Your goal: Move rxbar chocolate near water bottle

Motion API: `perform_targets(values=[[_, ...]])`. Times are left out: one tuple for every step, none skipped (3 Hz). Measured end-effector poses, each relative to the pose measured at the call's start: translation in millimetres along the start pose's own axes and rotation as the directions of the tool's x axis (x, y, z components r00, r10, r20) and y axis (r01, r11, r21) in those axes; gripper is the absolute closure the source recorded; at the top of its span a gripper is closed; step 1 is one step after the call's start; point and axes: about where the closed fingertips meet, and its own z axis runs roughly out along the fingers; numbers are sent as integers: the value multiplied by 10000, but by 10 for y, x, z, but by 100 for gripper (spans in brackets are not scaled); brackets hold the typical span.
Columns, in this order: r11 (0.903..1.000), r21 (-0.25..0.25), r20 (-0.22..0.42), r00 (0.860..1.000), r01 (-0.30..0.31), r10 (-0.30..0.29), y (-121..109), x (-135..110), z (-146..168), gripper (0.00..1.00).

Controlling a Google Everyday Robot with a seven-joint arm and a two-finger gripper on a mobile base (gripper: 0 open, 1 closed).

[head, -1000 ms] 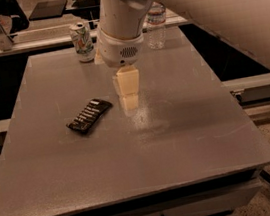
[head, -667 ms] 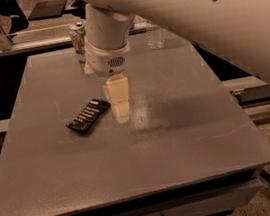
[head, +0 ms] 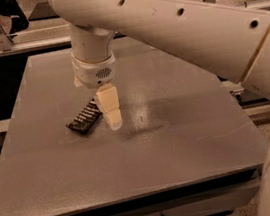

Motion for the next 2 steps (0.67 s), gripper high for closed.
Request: perform_targets(values=[[9992, -253, -55, 9995, 305, -306, -17, -52, 94, 0], [9976, -430, -61, 9984, 551, -554, -29, -100, 131, 17]])
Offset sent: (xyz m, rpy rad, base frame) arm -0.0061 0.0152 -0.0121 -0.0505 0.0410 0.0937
